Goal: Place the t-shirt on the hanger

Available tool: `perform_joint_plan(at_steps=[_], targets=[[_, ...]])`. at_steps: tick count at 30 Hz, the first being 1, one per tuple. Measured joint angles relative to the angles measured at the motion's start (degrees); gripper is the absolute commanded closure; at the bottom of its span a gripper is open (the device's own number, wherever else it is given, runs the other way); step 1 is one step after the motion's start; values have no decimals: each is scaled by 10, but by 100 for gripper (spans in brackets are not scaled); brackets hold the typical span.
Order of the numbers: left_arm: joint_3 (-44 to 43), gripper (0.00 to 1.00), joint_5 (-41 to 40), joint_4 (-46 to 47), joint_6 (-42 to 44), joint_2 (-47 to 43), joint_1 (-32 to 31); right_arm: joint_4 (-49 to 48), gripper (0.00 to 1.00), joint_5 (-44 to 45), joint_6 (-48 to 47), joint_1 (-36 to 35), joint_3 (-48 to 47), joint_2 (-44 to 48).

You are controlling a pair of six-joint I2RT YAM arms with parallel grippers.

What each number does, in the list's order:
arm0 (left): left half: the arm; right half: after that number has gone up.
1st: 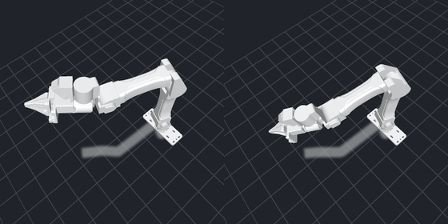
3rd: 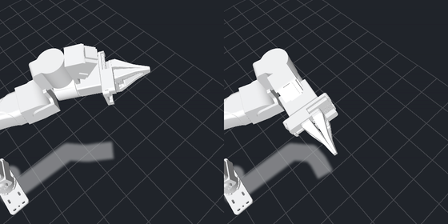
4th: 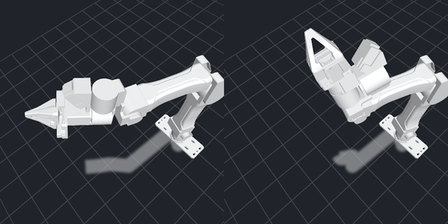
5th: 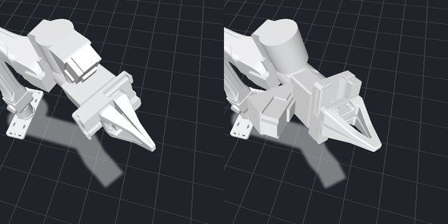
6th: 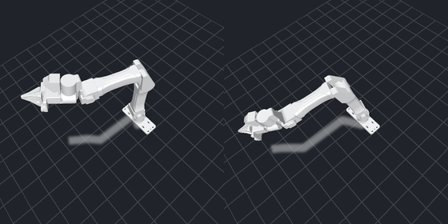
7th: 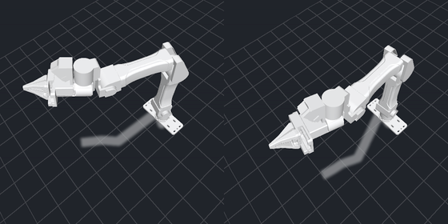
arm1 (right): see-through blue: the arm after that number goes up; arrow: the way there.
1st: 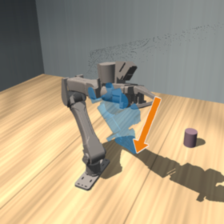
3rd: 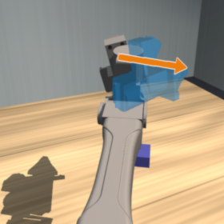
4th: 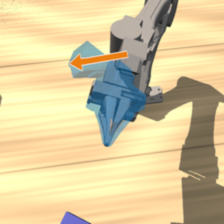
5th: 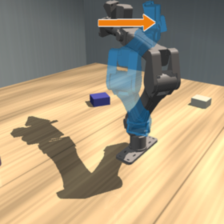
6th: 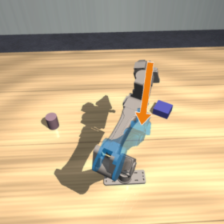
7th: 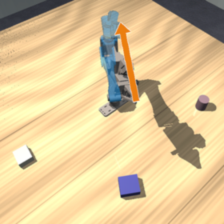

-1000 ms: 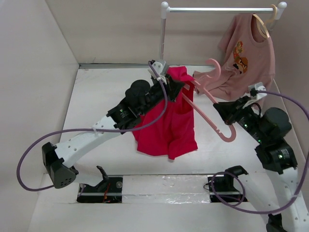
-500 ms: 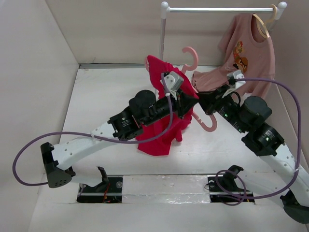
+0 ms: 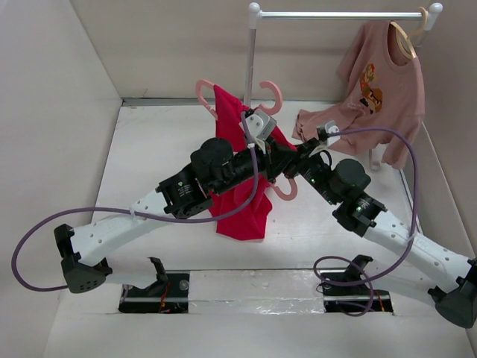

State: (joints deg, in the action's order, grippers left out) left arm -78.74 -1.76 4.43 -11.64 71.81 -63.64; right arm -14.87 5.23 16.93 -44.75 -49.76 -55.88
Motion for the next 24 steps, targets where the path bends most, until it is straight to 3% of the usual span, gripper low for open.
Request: perform_joint_plan(at_steps=[2,3,6,9,12,17,20,22,24], targets=[[0,96,1,-5,-3,-3,-2,-43,100,12,0,-5,19,8],[0,83,0,-8,-5,-6,-3,-65,100,20,1,-10,31,14],[0,59,-3,-17,-15,-12,-11,-108,100,57,0,-27,66,46],[0,48,-9,-30,-19,-18,-17,-137,100,92,-2,-34,96,79],[-5,44,-29,-55,-17,-22,-19,-143,100,115,-4,-34,104,98],[-13,43,-60,-59,-15,-45,-19,-143,100,134,-8,-34,108,112],[-13,51,-97,-31,-20,-66,-17,-137,100,139,-10,-34,115,128],[-13,74,-115,-3,-34,-72,-3,-136,100,141,-11,-34,117,138],[-16,87,-123,18,-60,-68,38,-136,100,141,-11,-34,123,151]])
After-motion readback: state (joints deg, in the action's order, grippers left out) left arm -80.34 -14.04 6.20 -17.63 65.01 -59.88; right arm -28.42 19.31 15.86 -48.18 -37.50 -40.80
